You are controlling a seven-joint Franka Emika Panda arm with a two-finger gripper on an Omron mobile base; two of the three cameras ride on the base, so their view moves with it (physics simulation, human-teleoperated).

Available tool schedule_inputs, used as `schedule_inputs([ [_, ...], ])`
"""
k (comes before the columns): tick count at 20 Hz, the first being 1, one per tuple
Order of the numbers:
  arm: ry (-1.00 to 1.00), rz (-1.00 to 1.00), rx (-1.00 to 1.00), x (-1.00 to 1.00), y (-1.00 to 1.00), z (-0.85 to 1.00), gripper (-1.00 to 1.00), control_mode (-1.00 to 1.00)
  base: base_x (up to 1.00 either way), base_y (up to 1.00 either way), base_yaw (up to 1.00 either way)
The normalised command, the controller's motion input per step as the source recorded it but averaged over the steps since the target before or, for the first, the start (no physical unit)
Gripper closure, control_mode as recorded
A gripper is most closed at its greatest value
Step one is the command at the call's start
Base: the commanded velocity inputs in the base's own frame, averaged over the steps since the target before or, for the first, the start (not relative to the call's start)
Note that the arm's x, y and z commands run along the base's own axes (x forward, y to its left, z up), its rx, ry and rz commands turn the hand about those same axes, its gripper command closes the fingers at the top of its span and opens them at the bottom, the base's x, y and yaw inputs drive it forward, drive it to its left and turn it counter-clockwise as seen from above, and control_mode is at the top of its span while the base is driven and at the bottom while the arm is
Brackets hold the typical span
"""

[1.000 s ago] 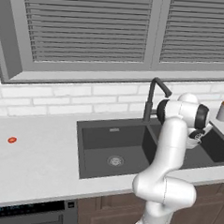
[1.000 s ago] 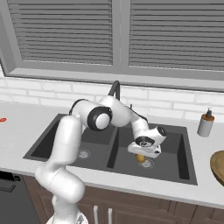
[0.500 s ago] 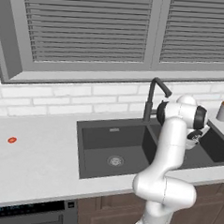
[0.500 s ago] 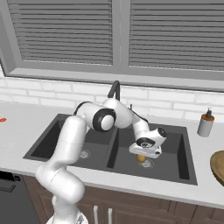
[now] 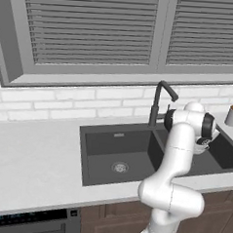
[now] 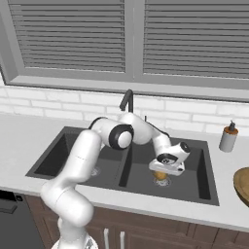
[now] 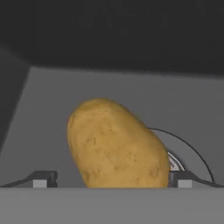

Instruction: Pick the potato from the sink and place it in the bowl. Then pick the bowl and place it in the microwave. Then close the microwave door and press the start button.

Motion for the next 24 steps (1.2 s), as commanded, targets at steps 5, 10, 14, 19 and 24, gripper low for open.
schedule_inputs([
  [5, 0.0, 0.04, -0.02, 0.02, 0.14, -0.34, -1.0, -1.0, 0.0, 0.0, 0.0],
  [10, 0.0, 0.14, -0.11, -0.06, 0.37, -0.46, -1.0, -1.0, 0.0, 0.0, 0.0],
  [14, -0.01, 0.18, -0.18, -0.14, 0.6, -0.59, -1.0, -1.0, 0.0, 0.0, 0.0],
  [19, -0.02, 0.19, -0.13, -0.33, 0.36, -0.6, 1.0, -1.0, 0.0, 0.0, 0.0],
  [24, -0.03, 0.16, 0.0, -0.72, -0.08, -0.21, 1.0, -1.0, 0.0, 0.0, 0.0],
])
